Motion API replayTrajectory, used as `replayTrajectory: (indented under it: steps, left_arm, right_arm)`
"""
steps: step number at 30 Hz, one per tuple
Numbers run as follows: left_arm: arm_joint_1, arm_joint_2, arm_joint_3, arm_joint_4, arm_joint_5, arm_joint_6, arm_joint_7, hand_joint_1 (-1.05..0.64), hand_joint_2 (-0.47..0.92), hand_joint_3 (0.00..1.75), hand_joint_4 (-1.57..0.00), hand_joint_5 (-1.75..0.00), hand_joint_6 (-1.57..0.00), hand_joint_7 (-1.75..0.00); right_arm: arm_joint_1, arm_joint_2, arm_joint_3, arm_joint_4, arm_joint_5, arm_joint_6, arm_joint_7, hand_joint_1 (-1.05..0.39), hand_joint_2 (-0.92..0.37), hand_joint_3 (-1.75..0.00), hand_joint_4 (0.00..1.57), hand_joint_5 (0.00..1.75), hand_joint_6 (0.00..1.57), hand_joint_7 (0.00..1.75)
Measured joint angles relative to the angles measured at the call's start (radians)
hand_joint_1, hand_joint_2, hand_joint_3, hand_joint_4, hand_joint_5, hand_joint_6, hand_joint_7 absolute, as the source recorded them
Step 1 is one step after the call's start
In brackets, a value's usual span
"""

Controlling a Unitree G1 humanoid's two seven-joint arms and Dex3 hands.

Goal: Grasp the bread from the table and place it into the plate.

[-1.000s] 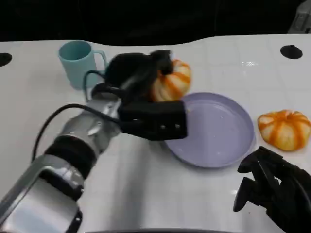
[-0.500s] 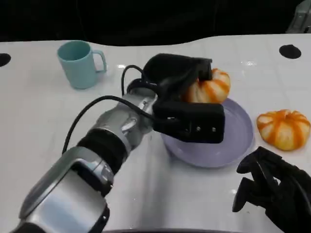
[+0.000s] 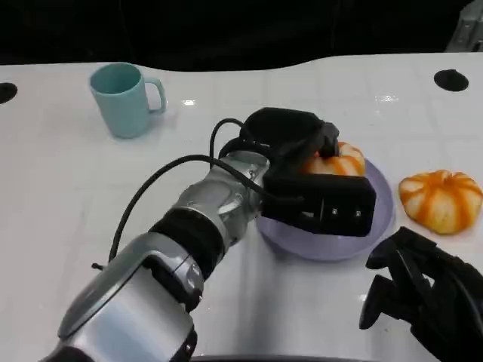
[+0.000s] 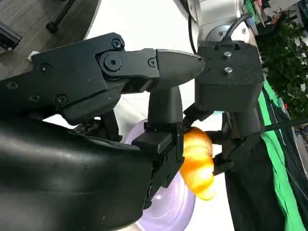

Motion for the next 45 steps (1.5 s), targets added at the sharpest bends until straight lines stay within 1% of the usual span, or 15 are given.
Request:
replayTrajectory:
  steps: [4, 5, 6, 8, 9, 11, 13, 15, 18, 20, 22, 33, 37, 41, 45]
  left_arm:
    - [-0.001, -0.014, 0.005, 0.019, -0.017, 0.016, -0.052, -0.30, 0.92, 0.02, -0.68, -1.60, -1.02, -0.20]
    - [-0.001, -0.015, 0.005, 0.019, -0.017, 0.016, -0.056, -0.33, 0.92, 0.08, -0.56, -1.25, -0.81, -0.09]
    - [-0.003, -0.015, 0.005, 0.022, -0.017, 0.017, -0.065, -0.34, 0.92, 0.11, -0.53, -1.11, -0.74, -0.05]
    - [-0.007, -0.014, 0.004, 0.032, -0.017, 0.017, -0.093, -0.45, 0.92, 0.24, -0.43, -0.50, -0.52, -0.02]
    - [-0.008, -0.013, 0.001, 0.036, -0.016, 0.016, -0.112, -0.48, 0.92, 0.26, -0.41, -0.38, -0.48, -0.01]
    - [-0.009, -0.010, -0.005, 0.042, -0.015, 0.016, -0.142, -0.57, 0.92, 0.31, -0.35, -0.23, -0.37, 0.00]
    - [-0.009, -0.006, -0.006, 0.044, -0.015, 0.016, -0.159, -0.62, 0.92, 0.34, -0.31, -0.18, -0.34, 0.00]
    - [-0.009, -0.003, -0.009, 0.044, -0.014, 0.016, -0.162, -0.69, 0.92, 0.39, -0.22, -0.12, -0.28, 0.00]
    - [-0.009, -0.001, -0.024, 0.044, -0.004, 0.018, -0.163, -0.74, 0.92, 0.44, -0.16, -0.08, -0.25, 0.00]
    - [-0.010, 0.000, -0.028, 0.044, 0.003, 0.018, -0.163, -0.80, 0.92, 0.51, -0.10, -0.05, -0.22, 0.00]
    - [-0.012, 0.002, -0.029, 0.044, 0.005, 0.018, -0.171, -0.82, 0.92, 0.52, -0.09, -0.05, -0.21, 0.00]
    - [-0.013, 0.048, 0.088, -0.039, -0.126, -0.022, -0.290, -0.80, 0.92, 0.48, -0.16, -0.10, -0.27, -0.03]
    - [0.002, 0.079, 0.160, -0.134, -0.216, -0.033, -0.372, -0.80, 0.92, 0.47, -0.19, -0.12, -0.29, -0.04]
    - [0.052, 0.113, 0.213, -0.225, -0.292, -0.037, -0.439, -0.79, 0.92, 0.46, -0.21, -0.13, -0.29, -0.04]
    - [0.108, 0.128, 0.255, -0.291, -0.348, -0.015, -0.490, -0.75, 0.92, 0.45, -0.29, -0.20, -0.34, -0.06]
  right_arm:
    - [0.000, 0.000, 0.001, 0.000, 0.000, 0.000, 0.000, -0.44, -0.92, -0.41, 0.63, 1.75, 0.47, 1.65]
    - [0.001, 0.000, 0.001, 0.000, 0.000, 0.000, 0.000, -0.44, -0.92, -0.41, 0.63, 1.75, 0.47, 1.65]
    - [0.001, 0.000, 0.001, 0.000, 0.000, 0.000, 0.000, -0.44, -0.92, -0.41, 0.63, 1.75, 0.47, 1.65]
    - [0.001, 0.000, 0.001, 0.000, 0.000, 0.000, 0.000, -0.44, -0.92, -0.41, 0.64, 1.75, 0.47, 1.65]
    - [0.001, 0.000, 0.001, 0.000, 0.000, 0.000, 0.000, -0.44, -0.92, -0.41, 0.64, 1.75, 0.47, 1.65]
    - [0.001, 0.000, 0.001, 0.000, 0.000, -0.001, 0.000, -0.44, -0.92, -0.41, 0.64, 1.75, 0.47, 1.64]
    - [0.001, 0.000, 0.001, 0.000, 0.000, -0.001, 0.001, -0.44, -0.92, -0.41, 0.64, 1.75, 0.47, 1.64]
    - [0.001, 0.000, 0.001, 0.000, 0.000, -0.001, 0.001, -0.44, -0.92, -0.41, 0.64, 1.75, 0.47, 1.64]
    - [0.001, 0.000, 0.001, 0.000, 0.000, -0.002, 0.001, -0.44, -0.92, -0.41, 0.64, 1.75, 0.47, 1.64]
    - [0.000, 0.000, 0.001, 0.000, 0.000, -0.003, 0.001, -0.45, -0.92, -0.41, 0.64, 1.75, 0.47, 1.65]
    - [0.000, 0.000, 0.001, 0.001, 0.000, -0.003, 0.003, -0.44, -0.92, -0.41, 0.65, 1.75, 0.47, 1.65]
    - [-0.002, 0.000, -0.004, 0.004, 0.001, -0.003, 0.004, -0.44, -0.92, -0.40, 0.65, 1.75, 0.48, 1.65]
    - [-0.004, -0.001, -0.005, 0.005, 0.000, -0.003, 0.004, -0.44, -0.92, -0.40, 0.65, 1.75, 0.48, 1.64]
    - [-0.006, -0.002, -0.005, 0.009, 0.000, -0.003, 0.006, -0.44, -0.92, -0.41, 0.65, 1.75, 0.48, 1.64]
    - [-0.007, -0.002, -0.006, 0.010, 0.001, -0.003, 0.006, -0.43, -0.92, -0.41, 0.64, 1.75, 0.48, 1.63]
